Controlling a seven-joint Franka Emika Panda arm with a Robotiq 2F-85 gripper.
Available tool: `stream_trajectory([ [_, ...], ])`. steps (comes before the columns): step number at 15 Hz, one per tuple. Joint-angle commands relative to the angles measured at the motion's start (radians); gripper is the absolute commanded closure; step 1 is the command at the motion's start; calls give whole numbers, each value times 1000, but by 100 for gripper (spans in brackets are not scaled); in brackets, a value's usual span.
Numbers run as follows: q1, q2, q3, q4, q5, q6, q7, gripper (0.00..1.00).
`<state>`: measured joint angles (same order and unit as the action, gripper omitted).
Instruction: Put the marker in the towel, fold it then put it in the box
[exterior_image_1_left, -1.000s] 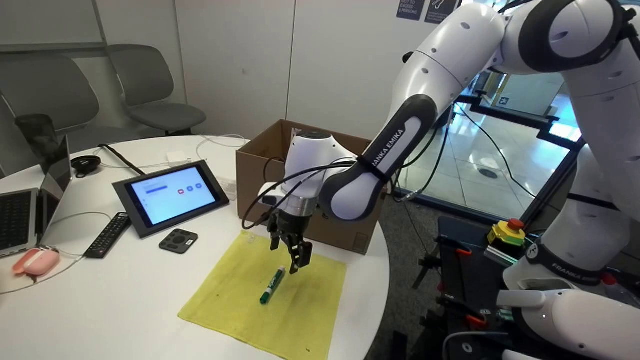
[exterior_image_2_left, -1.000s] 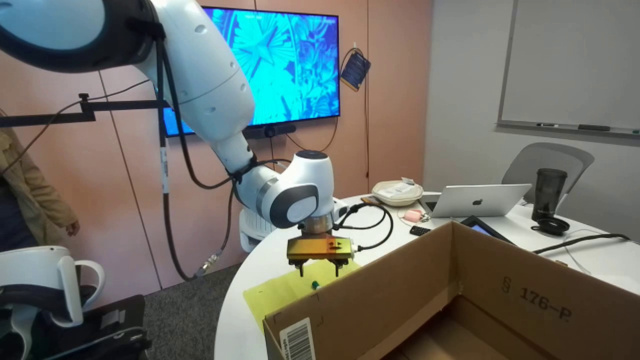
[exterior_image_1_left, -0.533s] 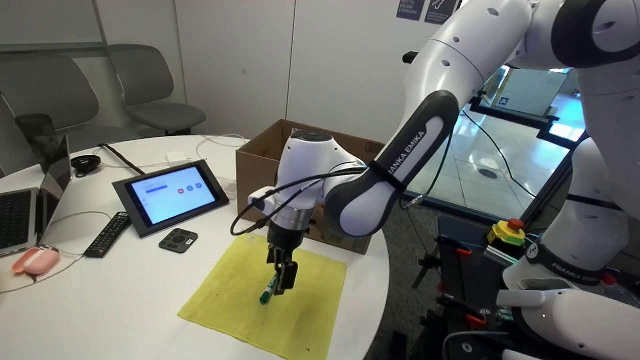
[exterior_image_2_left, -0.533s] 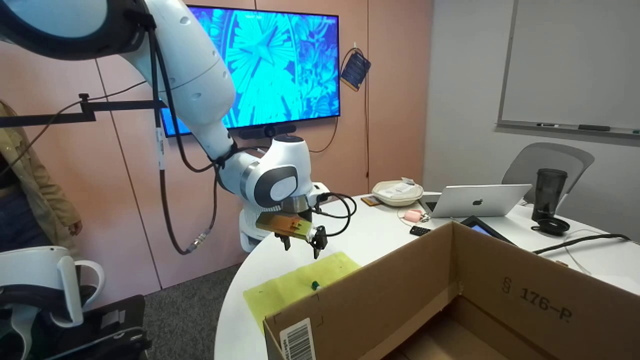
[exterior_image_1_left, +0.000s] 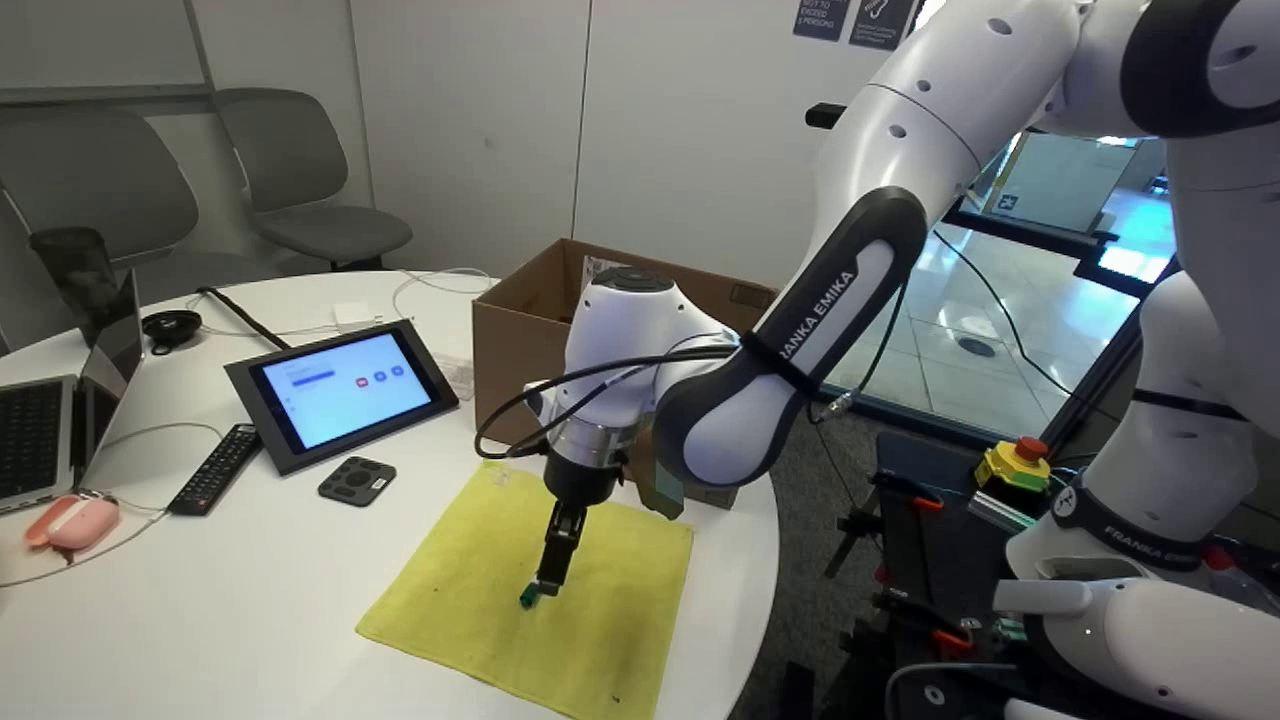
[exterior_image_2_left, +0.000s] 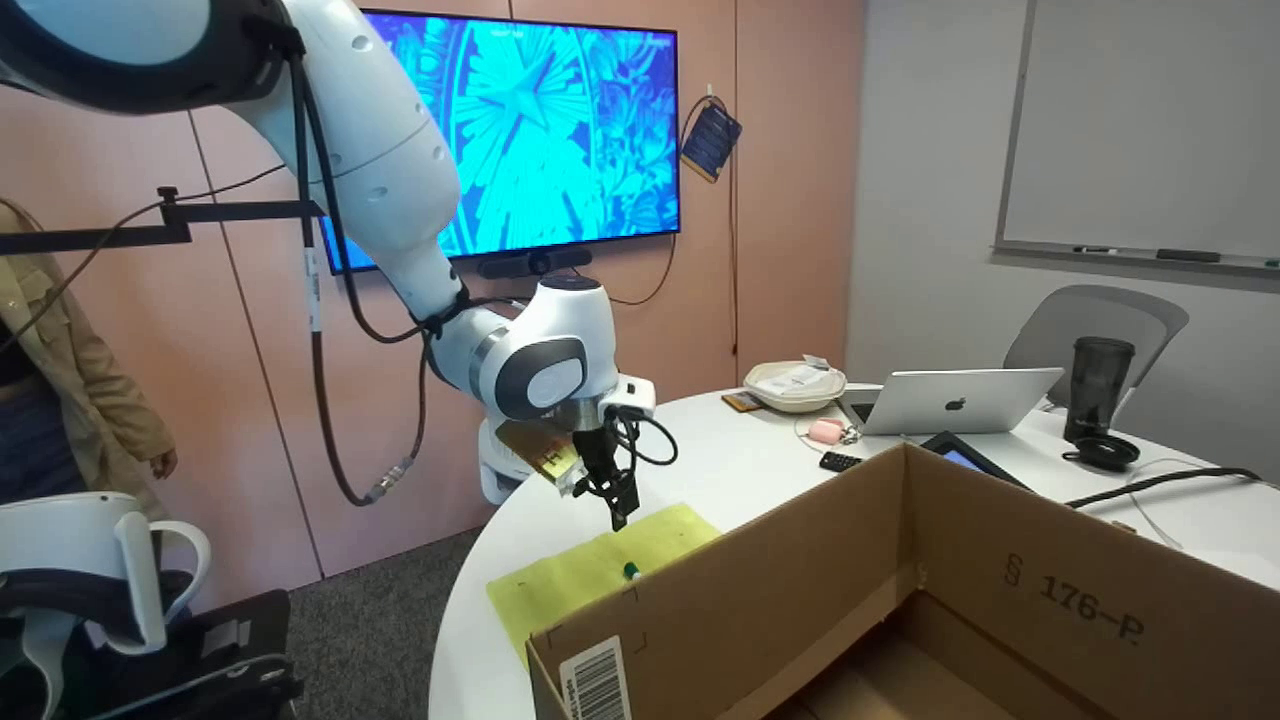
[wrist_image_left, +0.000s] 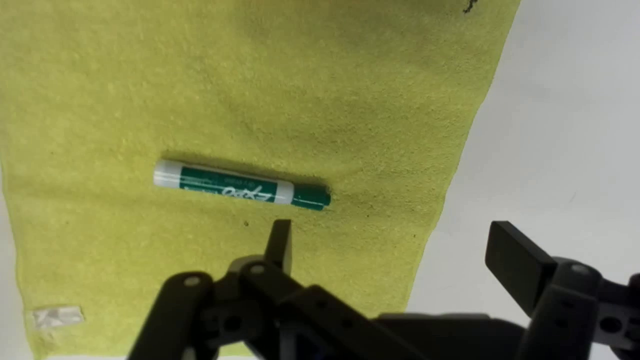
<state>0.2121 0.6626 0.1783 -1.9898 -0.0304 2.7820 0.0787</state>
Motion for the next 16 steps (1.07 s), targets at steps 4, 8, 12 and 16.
stream_trajectory([
  [4, 110, -128, -103, -209, 106, 99, 304, 0],
  [8, 228, -162, -183, -279, 144, 106, 529, 0],
  [12, 330, -178, -240, -353, 158, 116, 774, 0],
  [16, 367, -183, -249, -427, 170, 136, 992, 0],
])
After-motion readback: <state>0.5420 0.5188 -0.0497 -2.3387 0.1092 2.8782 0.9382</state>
